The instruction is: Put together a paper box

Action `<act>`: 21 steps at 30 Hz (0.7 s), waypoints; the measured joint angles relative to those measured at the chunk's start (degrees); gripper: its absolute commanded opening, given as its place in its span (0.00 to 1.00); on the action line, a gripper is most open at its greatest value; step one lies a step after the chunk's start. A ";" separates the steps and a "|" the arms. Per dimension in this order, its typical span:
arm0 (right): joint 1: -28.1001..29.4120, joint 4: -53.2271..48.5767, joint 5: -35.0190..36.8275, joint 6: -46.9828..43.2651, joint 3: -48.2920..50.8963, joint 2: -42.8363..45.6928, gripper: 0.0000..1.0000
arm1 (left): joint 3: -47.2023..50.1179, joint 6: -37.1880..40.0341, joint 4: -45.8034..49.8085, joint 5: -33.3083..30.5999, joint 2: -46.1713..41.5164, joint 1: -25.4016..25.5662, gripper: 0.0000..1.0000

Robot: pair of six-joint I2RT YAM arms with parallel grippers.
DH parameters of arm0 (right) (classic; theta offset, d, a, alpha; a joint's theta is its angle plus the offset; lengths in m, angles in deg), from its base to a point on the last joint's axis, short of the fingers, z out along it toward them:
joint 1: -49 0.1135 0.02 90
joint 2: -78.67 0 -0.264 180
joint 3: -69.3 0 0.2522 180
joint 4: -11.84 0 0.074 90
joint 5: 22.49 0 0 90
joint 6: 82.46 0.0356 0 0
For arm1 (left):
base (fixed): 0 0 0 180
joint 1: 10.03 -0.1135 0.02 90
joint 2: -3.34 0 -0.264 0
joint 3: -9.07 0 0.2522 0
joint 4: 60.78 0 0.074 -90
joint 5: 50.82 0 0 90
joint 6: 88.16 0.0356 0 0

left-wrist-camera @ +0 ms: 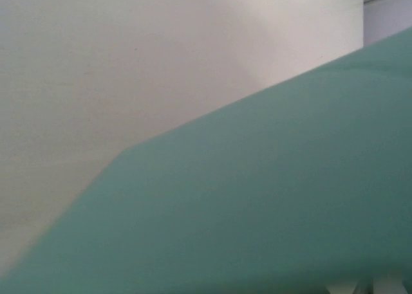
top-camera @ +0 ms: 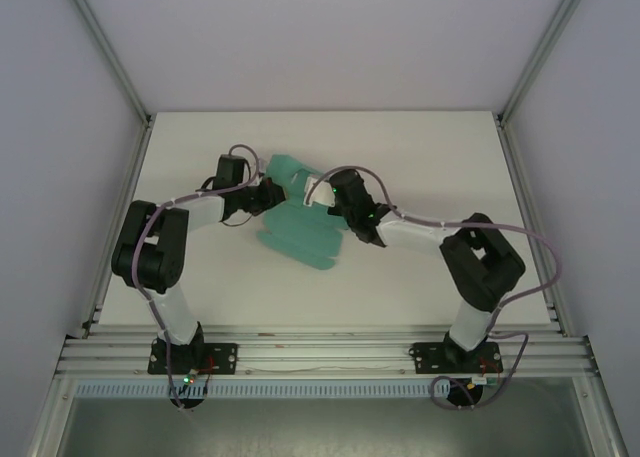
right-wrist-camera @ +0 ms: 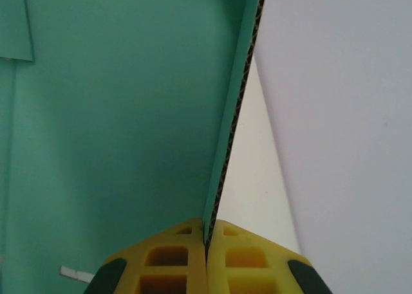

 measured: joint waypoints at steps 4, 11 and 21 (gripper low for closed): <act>1.66 4.48 4.59 -5.84 0.00 -2.82 0.00 | 0.09 -0.31 1.14 -0.87 0.94 -0.02 0.38; 1.84 4.35 6.25 -9.40 0.00 -2.62 0.00 | 0.79 1.55 5.27 -4.92 -0.44 -0.15 0.72; 1.81 10.88 5.70 -16.06 2.58 -2.49 0.00 | -0.17 8.04 13.31 -14.10 -11.17 -1.97 1.00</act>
